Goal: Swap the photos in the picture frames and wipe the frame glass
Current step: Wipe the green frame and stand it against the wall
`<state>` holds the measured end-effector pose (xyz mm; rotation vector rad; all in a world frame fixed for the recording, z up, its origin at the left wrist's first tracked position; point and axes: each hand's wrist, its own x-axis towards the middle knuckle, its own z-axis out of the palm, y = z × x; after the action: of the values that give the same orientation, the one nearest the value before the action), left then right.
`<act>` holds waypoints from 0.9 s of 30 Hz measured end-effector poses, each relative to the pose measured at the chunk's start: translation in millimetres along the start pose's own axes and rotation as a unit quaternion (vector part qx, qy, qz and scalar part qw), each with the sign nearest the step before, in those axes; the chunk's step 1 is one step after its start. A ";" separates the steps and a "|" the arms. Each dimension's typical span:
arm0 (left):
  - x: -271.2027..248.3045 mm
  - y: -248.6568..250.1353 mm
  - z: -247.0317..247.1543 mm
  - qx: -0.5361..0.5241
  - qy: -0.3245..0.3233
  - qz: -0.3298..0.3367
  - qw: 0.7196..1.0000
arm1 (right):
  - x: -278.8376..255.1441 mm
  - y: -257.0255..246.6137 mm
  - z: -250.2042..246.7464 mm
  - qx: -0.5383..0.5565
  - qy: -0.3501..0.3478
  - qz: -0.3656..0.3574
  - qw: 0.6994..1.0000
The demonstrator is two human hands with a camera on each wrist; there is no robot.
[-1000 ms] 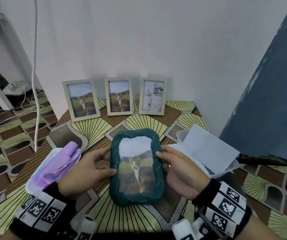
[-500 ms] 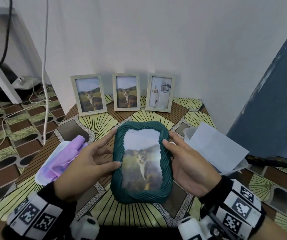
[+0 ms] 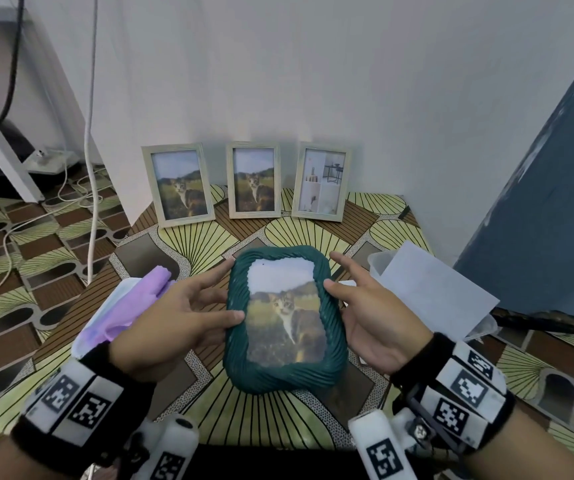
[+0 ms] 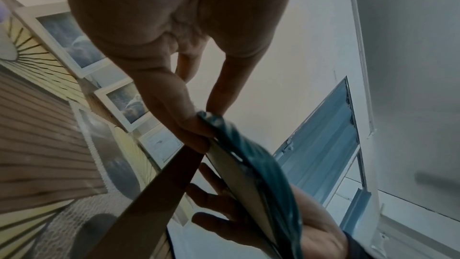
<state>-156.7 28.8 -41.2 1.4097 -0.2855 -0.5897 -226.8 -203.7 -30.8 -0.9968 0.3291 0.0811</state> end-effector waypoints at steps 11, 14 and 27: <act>4.5 43.9 5.2 0.070 -0.055 0.058 0.994 | -3.2 -21.9 -2.9 0.024 -0.042 -0.039 0.998; 16.9 49.8 15.3 0.094 -0.053 0.083 0.991 | -4.5 -36.9 -2.8 -0.024 -0.024 -0.101 0.994; 137.6 118.7 98.2 0.169 -0.048 0.230 0.957 | 18.9 -162.5 -29.8 -0.229 0.060 -0.275 0.932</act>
<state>-68.9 -122.4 68.8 1.5737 -0.7986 -0.2265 -180.7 -318.6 80.2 -1.5319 0.1318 -0.4325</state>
